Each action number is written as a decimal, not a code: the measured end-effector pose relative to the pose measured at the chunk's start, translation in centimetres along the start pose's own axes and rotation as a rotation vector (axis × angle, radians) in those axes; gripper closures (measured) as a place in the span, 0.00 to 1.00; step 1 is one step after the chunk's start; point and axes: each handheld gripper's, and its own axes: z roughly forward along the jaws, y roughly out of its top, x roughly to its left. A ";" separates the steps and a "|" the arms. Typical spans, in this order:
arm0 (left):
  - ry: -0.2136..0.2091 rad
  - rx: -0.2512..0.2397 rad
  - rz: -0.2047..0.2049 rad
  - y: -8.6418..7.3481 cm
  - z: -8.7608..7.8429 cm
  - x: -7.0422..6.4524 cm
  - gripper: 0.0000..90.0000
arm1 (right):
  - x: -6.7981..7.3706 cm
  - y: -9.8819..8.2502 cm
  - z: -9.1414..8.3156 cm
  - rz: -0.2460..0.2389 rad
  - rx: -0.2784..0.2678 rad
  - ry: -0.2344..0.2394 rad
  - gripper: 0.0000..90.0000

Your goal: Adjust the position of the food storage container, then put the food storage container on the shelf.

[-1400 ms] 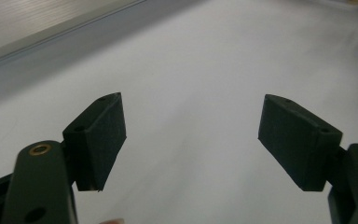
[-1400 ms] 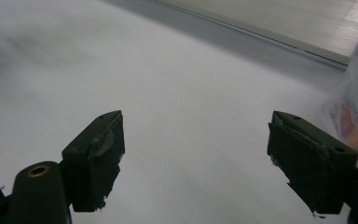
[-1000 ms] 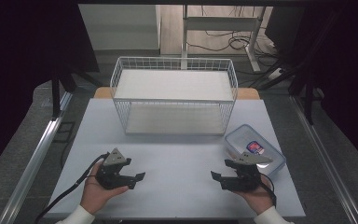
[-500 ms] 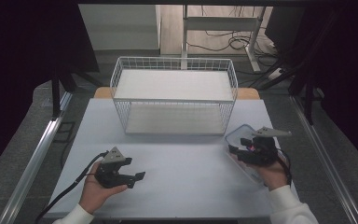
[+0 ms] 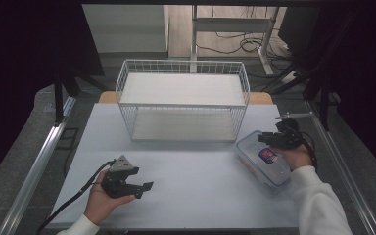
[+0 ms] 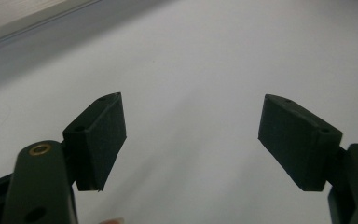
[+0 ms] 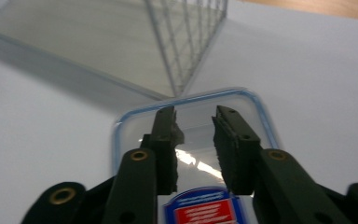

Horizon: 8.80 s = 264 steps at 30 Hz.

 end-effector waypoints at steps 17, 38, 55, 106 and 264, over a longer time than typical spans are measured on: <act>0.031 -0.020 -0.019 -0.3 -0.4 0.8 0.26 | -4.8 1.9 5.0 -0.040 0.215 -0.164 0.99; 0.018 0.001 -0.025 -0.3 -0.2 0.8 0.26 | -0.2 -0.5 4.9 -0.159 0.214 -0.025 0.99; 0.015 -0.004 -0.019 -0.3 -0.3 0.8 0.26 | 5.9 -0.4 5.8 -0.352 0.234 0.088 0.99; 0.002 -0.017 -0.017 -0.6 -0.4 0.3 0.26 | 4.0 -9.2 0.0 -0.142 0.201 -0.059 0.99; -0.359 -0.077 -0.406 1.0 2.8 0.8 0.57 | 11.2 -9.4 3.6 0.311 -0.012 0.548 0.52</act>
